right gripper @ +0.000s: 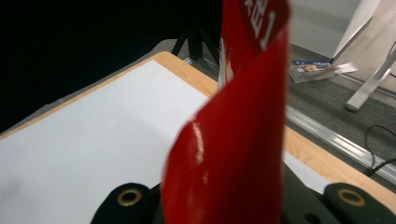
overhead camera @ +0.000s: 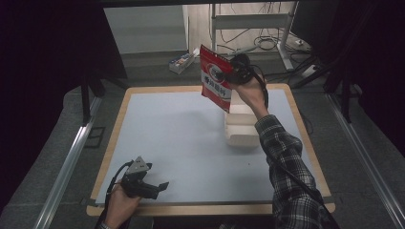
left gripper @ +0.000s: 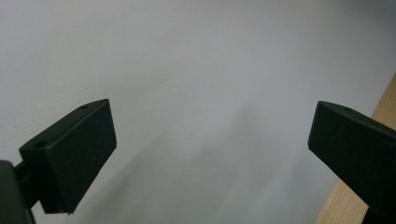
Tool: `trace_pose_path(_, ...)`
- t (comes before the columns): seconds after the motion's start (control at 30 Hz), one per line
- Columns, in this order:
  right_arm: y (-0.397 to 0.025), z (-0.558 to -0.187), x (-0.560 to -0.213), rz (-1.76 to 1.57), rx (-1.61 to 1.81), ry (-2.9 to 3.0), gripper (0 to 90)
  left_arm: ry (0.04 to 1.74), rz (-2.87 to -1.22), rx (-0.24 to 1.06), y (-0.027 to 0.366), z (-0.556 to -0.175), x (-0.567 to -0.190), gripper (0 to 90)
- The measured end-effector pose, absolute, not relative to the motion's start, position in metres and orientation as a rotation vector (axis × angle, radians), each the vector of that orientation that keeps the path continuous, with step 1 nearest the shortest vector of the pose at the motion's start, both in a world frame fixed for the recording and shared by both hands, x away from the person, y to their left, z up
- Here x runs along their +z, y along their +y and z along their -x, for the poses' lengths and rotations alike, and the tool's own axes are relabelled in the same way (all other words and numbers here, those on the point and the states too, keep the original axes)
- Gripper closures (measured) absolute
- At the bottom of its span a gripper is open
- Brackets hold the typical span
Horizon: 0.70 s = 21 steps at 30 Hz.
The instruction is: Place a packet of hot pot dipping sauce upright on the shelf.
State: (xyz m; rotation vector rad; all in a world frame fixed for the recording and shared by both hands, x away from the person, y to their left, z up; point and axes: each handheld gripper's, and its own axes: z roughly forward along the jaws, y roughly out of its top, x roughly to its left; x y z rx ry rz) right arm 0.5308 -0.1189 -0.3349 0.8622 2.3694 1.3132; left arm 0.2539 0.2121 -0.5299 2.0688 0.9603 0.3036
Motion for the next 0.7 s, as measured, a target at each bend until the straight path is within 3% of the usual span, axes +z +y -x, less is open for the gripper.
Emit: trace_pose_path(0.7,-0.142,-0.559,-0.357,-0.915,1.265,2.330,89.4,0.951,-2.076,0.293,0.212,-0.254,-0.530,1.3)
